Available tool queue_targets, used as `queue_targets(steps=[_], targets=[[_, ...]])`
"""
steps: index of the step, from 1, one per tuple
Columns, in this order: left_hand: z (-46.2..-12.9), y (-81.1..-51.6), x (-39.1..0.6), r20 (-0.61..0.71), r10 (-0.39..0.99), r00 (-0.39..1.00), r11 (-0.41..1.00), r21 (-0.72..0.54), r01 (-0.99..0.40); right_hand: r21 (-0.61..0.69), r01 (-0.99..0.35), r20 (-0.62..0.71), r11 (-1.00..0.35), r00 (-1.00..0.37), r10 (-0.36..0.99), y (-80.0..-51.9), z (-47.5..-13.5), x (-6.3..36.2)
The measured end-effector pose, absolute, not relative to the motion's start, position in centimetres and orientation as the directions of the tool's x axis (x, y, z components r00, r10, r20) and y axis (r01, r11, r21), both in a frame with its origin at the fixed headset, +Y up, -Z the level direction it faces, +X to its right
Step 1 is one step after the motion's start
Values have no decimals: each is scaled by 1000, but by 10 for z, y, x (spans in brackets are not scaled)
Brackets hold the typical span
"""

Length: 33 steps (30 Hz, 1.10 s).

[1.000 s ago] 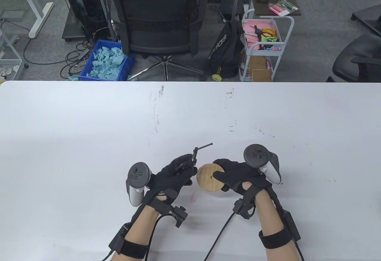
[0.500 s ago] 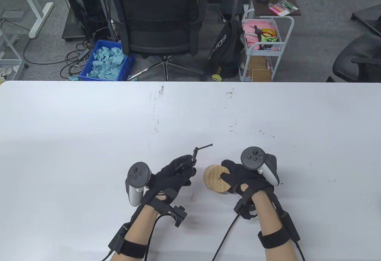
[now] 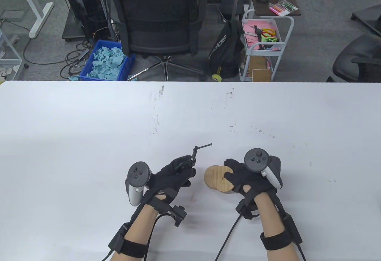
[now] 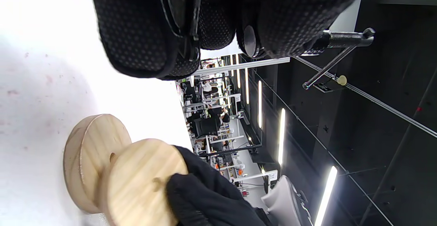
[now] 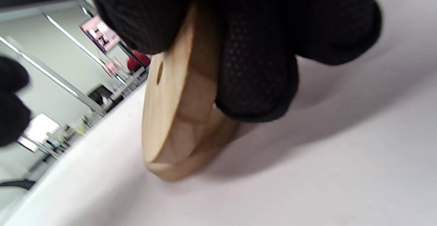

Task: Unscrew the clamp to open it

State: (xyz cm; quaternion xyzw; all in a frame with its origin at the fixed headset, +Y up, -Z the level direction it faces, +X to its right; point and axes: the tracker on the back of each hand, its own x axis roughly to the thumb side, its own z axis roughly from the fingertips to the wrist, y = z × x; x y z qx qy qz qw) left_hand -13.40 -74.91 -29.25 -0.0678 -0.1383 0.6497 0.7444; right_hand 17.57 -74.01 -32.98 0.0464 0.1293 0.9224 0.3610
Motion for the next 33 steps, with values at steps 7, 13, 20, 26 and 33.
queue_targets(steps=[7,13,20,26,33], targets=[[-293,-751,-136,99,989,112,135,-264,-955,167,-712,-130,-682,-702,701,-744,-330,220],[-294,-753,-140,89,991,105,124,-262,-957,207,-649,-214,-733,-761,613,-750,-331,239],[-295,-753,-145,80,991,109,126,-251,-960,200,-411,-251,-890,-899,359,-753,-331,230],[-296,-756,-151,59,990,124,134,-222,-966,231,-290,-265,-929,-937,227,-755,-332,224],[-298,-758,-153,21,985,169,170,-181,-969,222,-310,-216,-924,-940,263,-744,-326,226]])
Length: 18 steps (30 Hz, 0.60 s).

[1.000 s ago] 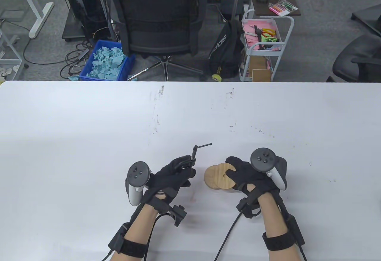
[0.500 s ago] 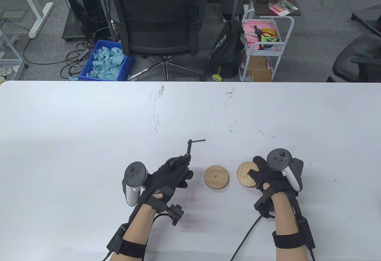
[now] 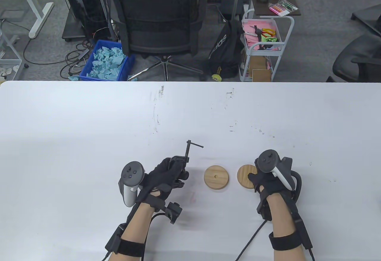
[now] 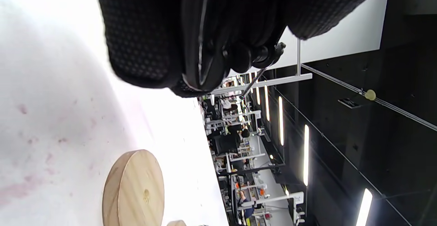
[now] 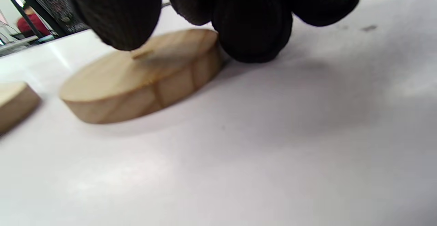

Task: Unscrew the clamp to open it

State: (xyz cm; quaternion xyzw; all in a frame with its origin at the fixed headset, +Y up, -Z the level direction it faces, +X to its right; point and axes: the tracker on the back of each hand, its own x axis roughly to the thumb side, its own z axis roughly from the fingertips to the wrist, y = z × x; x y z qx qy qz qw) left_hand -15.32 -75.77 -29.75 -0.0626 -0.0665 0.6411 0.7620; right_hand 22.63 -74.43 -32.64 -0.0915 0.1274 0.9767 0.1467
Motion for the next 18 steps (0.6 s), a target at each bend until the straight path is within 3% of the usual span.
queue_targets(steps=[3,6,10,18], targets=[[-296,-760,-157,-53,975,214,206,-133,-969,144,-349,-186,-926,-929,321,-728,-319,228],[-296,-762,-161,-123,931,343,333,-99,-938,144,-313,-60,-939,-950,308,-721,-309,229],[-299,-765,-160,-159,866,474,462,-105,-881,112,-237,26,-965,-970,241,-724,-291,235],[-302,-768,-153,-191,748,636,628,-109,-771,80,-295,48,-952,-953,299,-736,-281,246]])
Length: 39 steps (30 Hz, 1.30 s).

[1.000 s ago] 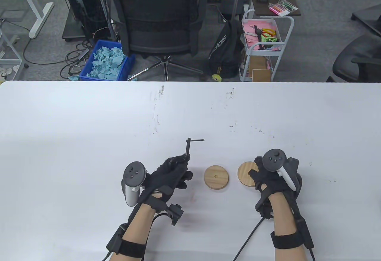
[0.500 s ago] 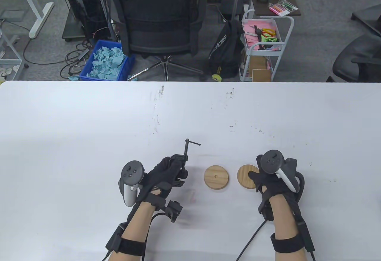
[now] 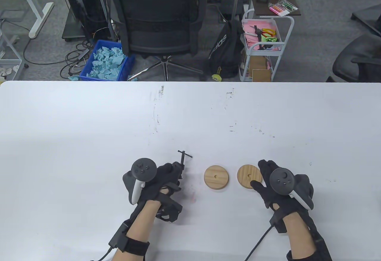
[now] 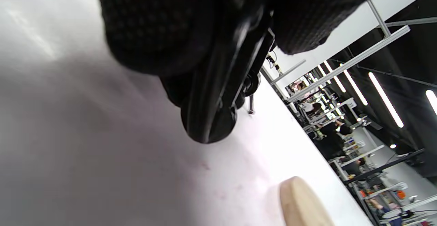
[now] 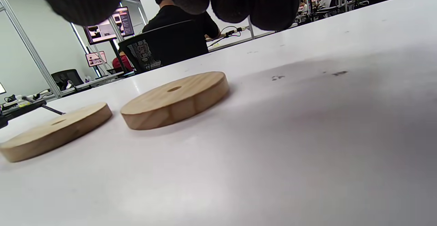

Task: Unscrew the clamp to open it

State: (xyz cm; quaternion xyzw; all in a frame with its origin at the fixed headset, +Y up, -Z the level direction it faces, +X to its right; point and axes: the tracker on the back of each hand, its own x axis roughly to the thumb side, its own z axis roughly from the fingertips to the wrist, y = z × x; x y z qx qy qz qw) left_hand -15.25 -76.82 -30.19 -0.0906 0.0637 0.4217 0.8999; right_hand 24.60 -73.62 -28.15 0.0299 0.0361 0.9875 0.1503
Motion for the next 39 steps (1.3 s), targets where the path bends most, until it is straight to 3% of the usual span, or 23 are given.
queue_targets(steps=[11,14,16,32,36,39], targets=[[-305,-764,-158,-210,585,783,793,-54,-607,104,-272,44,-957,-960,278,-739,-281,243],[-308,-756,-160,-210,324,923,935,-76,-346,98,-267,50,-959,-961,272,-738,-280,241],[-309,-755,-160,-209,224,952,965,-90,-247,101,-261,57,-960,-962,268,-739,-280,240],[-312,-758,-159,-199,146,969,981,-98,-168,125,-250,51,-960,-965,258,-741,-280,240],[-305,-747,-156,-146,134,980,988,-57,-144,122,-251,55,-960,-964,259,-740,-280,240],[-296,-728,-147,-35,115,993,993,-11,-116,122,-249,70,-961,-963,259,-740,-281,238]])
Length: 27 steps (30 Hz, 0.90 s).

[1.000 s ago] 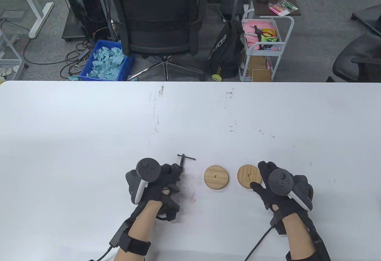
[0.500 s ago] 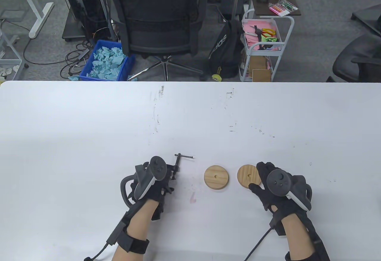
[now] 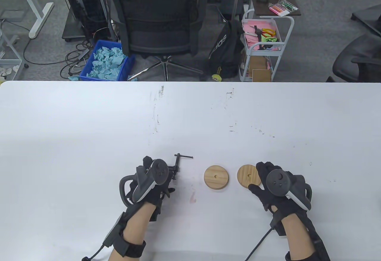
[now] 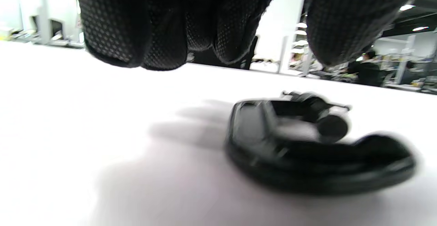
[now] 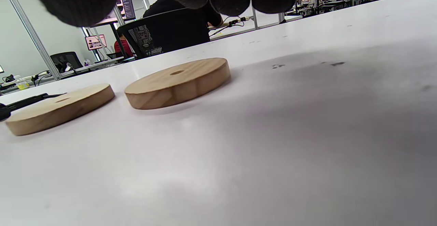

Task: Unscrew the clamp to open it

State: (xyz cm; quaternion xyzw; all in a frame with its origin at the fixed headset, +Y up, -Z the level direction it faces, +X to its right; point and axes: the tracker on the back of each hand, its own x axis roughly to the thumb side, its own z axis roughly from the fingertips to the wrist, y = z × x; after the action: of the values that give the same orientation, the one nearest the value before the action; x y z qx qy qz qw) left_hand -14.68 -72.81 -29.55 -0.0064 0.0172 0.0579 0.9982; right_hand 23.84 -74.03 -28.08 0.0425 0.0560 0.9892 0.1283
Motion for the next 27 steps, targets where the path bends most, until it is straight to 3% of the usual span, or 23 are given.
queue_targets(steps=[3,6,7,15,27], targets=[[-290,-710,-139,92,84,992,994,64,-90,121,-243,79,-962,-964,254,-739,-280,236],[-284,-700,-140,159,-136,978,987,106,120,118,-239,98,-964,-963,250,-737,-278,235],[-282,-699,-143,177,-152,972,985,107,135,116,-236,104,-965,-963,248,-736,-278,234],[-274,-729,-168,184,-76,980,997,26,72,114,-198,110,-974,-971,210,-732,-277,241],[-268,-735,-187,162,-54,985,998,-20,58,164,-190,108,-968,-972,209,-737,-279,244]])
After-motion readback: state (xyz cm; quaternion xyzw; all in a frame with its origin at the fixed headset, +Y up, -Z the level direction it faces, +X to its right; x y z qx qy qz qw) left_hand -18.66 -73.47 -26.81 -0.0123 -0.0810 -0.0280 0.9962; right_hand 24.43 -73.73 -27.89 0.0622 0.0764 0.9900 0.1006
